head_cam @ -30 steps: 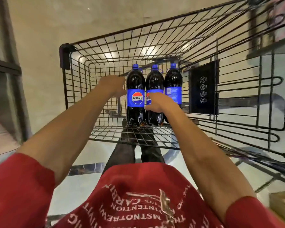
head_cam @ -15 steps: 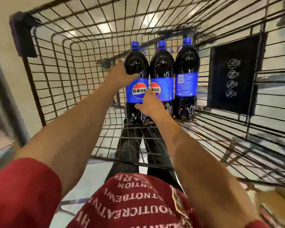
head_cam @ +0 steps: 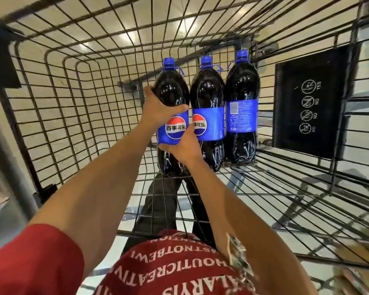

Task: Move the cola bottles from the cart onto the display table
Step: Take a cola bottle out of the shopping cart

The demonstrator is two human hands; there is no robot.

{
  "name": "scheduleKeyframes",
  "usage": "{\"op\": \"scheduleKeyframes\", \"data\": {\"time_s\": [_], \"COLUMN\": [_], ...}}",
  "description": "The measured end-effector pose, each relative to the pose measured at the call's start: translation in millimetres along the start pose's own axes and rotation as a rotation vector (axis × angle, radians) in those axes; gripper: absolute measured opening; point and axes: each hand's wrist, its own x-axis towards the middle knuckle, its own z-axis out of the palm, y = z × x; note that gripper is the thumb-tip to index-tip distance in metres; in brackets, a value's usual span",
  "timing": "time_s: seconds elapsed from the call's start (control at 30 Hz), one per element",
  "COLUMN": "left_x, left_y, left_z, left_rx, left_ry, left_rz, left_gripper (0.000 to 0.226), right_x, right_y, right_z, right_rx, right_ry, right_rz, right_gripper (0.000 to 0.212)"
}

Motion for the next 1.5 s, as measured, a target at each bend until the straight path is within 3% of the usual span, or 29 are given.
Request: {"op": "scheduleKeyframes", "data": {"time_s": [0.3, 0.57, 0.73, 0.9, 1.27, 1.4, 1.5], "left_x": [15, 4, -28, -78, -221, -283, -328], "left_y": [-15, -16, 0, 29, 73, 78, 79], "left_z": [-11, -15, -34, -67, -127, -147, -159], "left_rx": [-0.04, -0.114, -0.201, -0.313, -0.5, -0.56, -0.616], "left_ry": [-0.087, -0.056, 0.002, 0.075, 0.439, 0.574, 0.676], "left_rz": [0.014, -0.016, 0.044, 0.122, 0.336, 0.391, 0.439], "left_gripper": [0.099, 0.089, 0.093, 0.113, 0.103, 0.106, 0.112], "right_x": [41, 12, 0, -74, -226, -270, -299], "right_y": [30, 17, 16, -37, -110, -123, -129], "right_z": [25, 22, 21, -13, -79, -82, -81], "right_rx": [0.255, 0.148, 0.136, 0.04, -0.221, -0.269, -0.303], "right_ry": [-0.006, 0.043, 0.065, 0.071, 0.011, -0.012, -0.049], "right_rz": [-0.038, 0.021, -0.041, -0.154, -0.557, -0.717, -0.848], "right_gripper": [0.137, 0.123, 0.124, 0.11, 0.071, 0.069, 0.083]}}
